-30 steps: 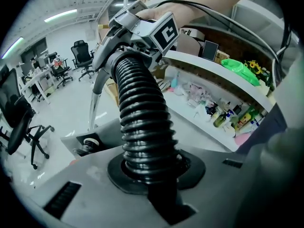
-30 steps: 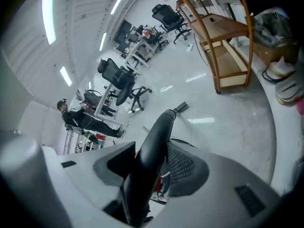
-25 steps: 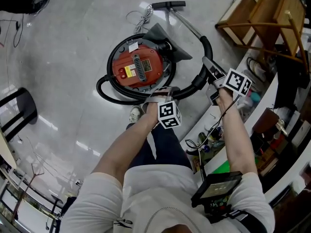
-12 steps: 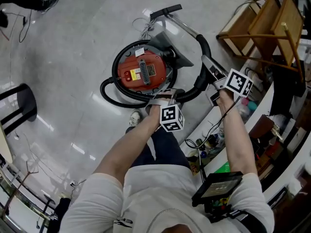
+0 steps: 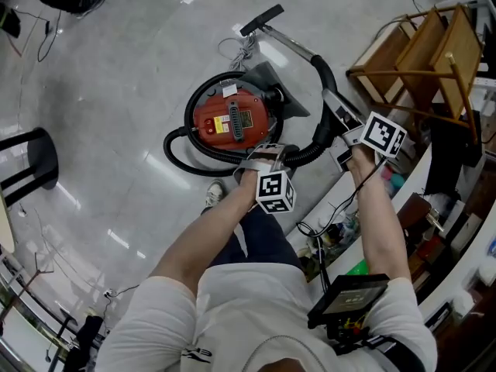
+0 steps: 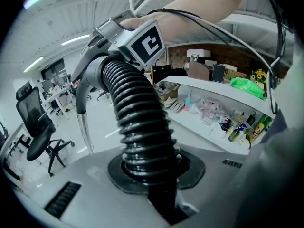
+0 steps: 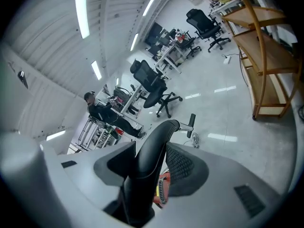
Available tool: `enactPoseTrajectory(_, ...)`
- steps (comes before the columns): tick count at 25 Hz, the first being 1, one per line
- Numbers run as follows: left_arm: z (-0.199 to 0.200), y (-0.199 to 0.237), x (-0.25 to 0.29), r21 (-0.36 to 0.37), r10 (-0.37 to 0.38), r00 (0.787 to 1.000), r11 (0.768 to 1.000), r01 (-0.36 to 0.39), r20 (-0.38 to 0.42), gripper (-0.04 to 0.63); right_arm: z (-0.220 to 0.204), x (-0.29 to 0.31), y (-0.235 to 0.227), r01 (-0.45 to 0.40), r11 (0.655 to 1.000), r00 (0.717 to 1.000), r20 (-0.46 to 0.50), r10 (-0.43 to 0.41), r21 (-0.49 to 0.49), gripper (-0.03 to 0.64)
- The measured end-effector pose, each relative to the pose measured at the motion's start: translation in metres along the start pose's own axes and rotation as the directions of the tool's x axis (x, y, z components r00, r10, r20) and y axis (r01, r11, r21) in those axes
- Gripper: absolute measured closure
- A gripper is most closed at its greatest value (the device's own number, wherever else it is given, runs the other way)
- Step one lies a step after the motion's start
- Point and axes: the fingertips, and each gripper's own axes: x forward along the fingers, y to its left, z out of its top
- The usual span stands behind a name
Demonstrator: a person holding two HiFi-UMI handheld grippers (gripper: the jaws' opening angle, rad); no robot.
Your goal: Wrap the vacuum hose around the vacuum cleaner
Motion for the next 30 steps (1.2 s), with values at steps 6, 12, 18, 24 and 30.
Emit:
enactPoseTrajectory(6,-0.005,0.01,-0.01,-0.04,0.029,1.0,0.999,-0.029,-0.004,0.522,-0.001,0.022,0.018,-0.058,0.998,0.998,-0.029,0.058,-0.007,0.414)
enactPoseTrajectory(12,-0.029,0.014,0.0,-0.096,0.048,0.998,0.994,-0.052,-0.046,0.52,-0.017,0.061,0.014,-0.11,0.994,0.987,-0.12,0.107,-0.022,0.414)
enactPoseTrajectory(18,-0.054,-0.001,0.018,-0.131,0.039,0.995,0.99,-0.051,-0.093,0.52,-0.049,0.085,-0.005,-0.143,0.989,0.964,-0.23,0.133,-0.027,0.413)
enactPoseTrajectory(24,-0.072,-0.02,0.036,-0.151,-0.001,0.992,0.988,-0.017,-0.122,0.52,-0.072,0.093,-0.034,-0.123,0.992,0.953,-0.279,0.117,-0.004,0.413)
enactPoseTrajectory(30,-0.089,-0.039,0.047,-0.148,-0.037,0.989,0.989,0.016,-0.146,0.52,-0.09,0.087,-0.058,-0.104,0.995,0.947,-0.305,0.102,0.01,0.413)
